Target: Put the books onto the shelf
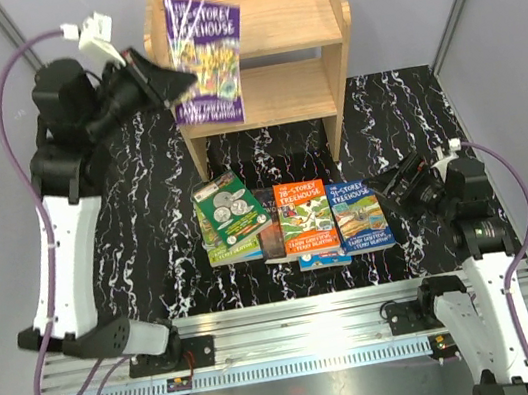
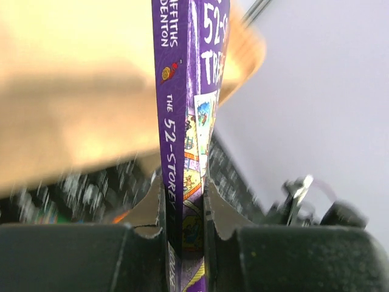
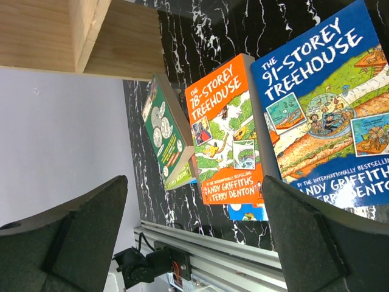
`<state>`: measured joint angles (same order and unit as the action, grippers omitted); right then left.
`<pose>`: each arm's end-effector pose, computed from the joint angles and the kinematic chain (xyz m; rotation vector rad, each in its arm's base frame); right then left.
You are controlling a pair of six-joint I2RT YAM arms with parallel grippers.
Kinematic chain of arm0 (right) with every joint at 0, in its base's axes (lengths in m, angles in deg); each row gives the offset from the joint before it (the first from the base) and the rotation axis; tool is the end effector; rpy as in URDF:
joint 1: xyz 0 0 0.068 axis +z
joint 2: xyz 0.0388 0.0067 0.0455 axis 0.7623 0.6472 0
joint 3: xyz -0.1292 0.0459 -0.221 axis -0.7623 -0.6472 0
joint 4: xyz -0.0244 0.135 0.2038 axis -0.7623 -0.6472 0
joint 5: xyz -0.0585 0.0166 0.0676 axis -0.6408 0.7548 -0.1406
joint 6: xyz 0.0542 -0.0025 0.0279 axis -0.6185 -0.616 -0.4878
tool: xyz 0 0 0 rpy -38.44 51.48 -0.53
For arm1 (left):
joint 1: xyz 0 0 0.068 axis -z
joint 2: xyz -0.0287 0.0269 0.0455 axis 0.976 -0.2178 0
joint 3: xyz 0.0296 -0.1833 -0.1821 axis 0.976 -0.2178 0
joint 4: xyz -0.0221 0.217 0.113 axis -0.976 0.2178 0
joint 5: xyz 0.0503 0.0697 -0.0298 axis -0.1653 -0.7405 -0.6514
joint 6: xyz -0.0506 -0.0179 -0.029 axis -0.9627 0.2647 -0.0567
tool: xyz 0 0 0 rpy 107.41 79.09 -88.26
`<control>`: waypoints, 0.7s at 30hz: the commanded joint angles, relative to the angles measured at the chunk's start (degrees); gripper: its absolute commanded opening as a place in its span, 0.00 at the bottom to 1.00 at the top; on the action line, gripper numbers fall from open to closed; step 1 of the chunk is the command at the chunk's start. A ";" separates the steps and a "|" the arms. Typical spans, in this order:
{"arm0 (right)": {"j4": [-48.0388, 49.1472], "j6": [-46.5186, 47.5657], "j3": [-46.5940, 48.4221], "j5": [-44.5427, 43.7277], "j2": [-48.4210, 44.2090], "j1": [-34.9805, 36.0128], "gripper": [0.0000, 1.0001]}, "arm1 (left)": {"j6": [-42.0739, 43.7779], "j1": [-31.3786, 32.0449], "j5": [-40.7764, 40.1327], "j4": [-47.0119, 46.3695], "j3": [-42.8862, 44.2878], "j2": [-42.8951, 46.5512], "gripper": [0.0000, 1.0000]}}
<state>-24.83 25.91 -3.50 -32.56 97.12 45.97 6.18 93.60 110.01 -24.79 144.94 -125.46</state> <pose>0.1402 0.0124 0.2851 0.6139 2.0380 0.9589 0.2294 -0.0862 0.5249 0.0884 1.7477 -0.9860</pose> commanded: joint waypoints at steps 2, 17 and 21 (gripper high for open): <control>-0.20 0.53 0.58 2.40 -1.95 0.19 1.00 | -3.45 0.16 4.10 -8.05 17.07 -14.51 0.00; -6.09 5.80 3.74 0.11 -2.84 0.19 1.00 | -17.96 -5.72 -1.09 -20.70 32.22 -35.98 0.90; -4.69 5.37 2.78 0.03 -2.40 0.19 1.00 | -19.01 -6.87 -0.12 -21.67 31.79 -33.09 0.99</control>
<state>-30.63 30.08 -2.12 -32.40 94.15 45.97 -11.28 89.41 111.10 -43.92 175.14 -162.83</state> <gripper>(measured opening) 0.994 0.983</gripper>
